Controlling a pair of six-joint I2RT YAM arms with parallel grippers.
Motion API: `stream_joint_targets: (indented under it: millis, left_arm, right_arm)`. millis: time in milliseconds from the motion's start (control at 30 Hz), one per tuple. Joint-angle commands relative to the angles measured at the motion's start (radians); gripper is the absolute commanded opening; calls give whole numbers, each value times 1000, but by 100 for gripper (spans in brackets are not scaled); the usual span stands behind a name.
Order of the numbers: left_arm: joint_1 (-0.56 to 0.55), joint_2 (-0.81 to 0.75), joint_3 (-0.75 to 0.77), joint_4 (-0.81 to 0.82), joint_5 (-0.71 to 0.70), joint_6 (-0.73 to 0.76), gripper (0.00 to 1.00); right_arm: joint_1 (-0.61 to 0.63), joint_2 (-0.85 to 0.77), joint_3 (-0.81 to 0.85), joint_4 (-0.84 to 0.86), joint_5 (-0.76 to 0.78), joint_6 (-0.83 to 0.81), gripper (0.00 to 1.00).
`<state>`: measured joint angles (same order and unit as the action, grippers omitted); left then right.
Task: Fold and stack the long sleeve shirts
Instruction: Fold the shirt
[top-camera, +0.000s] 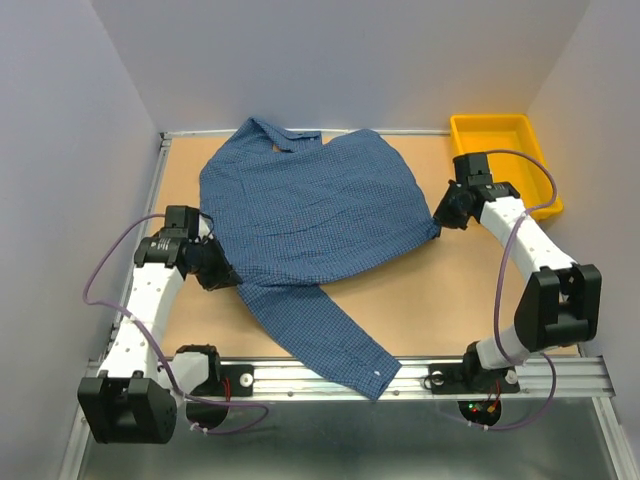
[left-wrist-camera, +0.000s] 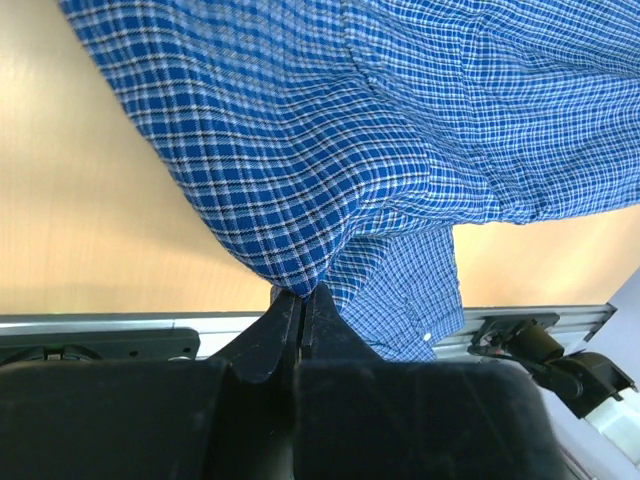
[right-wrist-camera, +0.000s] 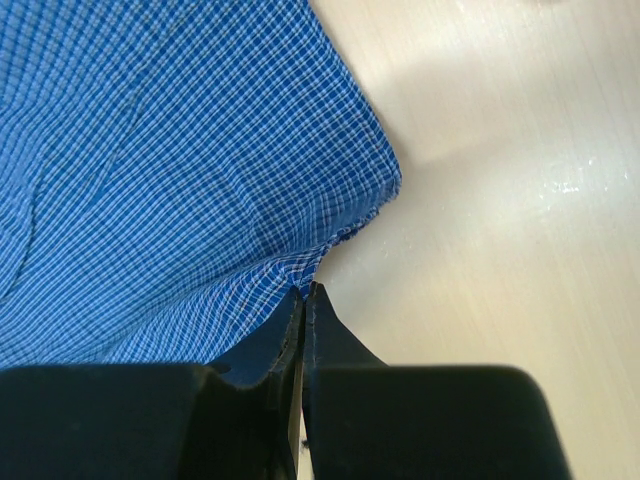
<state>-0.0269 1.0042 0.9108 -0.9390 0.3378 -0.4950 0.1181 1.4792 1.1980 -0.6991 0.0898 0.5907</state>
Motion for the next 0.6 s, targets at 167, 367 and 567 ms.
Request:
stream_joint_targets:
  millis: [167,367,567]
  left_arm:
    - [43,198,111,175,6,26,2]
    - [107,321,148,285,6,41,2]
    - [137,382,113,351,3,55,3]
  right_arm:
    - [-12,144,136,62,-2,-8,1]
    - [-14,237,222,76,-28,12,1]
    - [-12,343,307,79,-61,12,2]
